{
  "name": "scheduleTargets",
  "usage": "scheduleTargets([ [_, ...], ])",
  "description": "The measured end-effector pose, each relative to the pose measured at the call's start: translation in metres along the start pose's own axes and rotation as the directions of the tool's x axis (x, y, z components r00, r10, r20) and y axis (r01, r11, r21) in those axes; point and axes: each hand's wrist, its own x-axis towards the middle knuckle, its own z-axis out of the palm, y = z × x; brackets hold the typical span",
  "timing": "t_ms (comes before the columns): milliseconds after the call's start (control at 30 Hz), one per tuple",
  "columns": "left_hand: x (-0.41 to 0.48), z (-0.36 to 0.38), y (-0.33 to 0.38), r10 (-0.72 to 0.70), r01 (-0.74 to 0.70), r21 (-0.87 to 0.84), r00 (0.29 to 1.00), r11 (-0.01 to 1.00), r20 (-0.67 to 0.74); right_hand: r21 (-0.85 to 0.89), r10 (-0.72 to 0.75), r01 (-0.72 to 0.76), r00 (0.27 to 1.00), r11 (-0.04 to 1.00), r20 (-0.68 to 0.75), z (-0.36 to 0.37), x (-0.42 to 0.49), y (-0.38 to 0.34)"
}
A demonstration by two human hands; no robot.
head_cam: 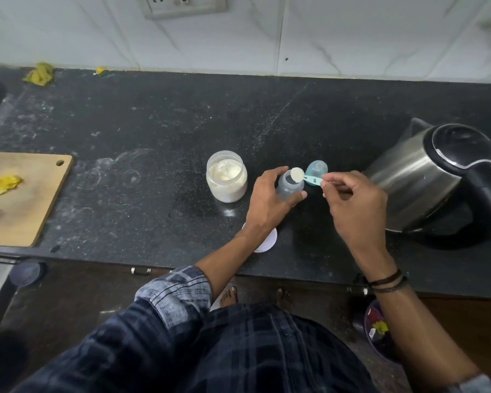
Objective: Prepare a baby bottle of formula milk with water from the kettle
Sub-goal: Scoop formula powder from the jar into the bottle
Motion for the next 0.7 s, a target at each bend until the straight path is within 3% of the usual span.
scheduleTargets([
  [267, -0.001, 0.000, 0.001, -0.003, 0.003, -0.027, 1.000, 1.000, -0.020, -0.171, -0.151, 0.165, 0.984, 0.971, 0.092, 0.002, 0.001, -0.007],
  [467, -0.001, 0.000, 0.000, 0.016, -0.017, -0.029, 1.000, 0.999, -0.027, -0.288, -0.307, 0.343, 0.938, 0.894, 0.164, 0.004, -0.003, -0.012],
  [700, -0.001, 0.000, -0.003, 0.035, -0.036, -0.041, 0.999, 0.999, -0.028, -0.322, -0.337, 0.391, 0.917, 0.862, 0.213, 0.006, -0.008, -0.008],
])
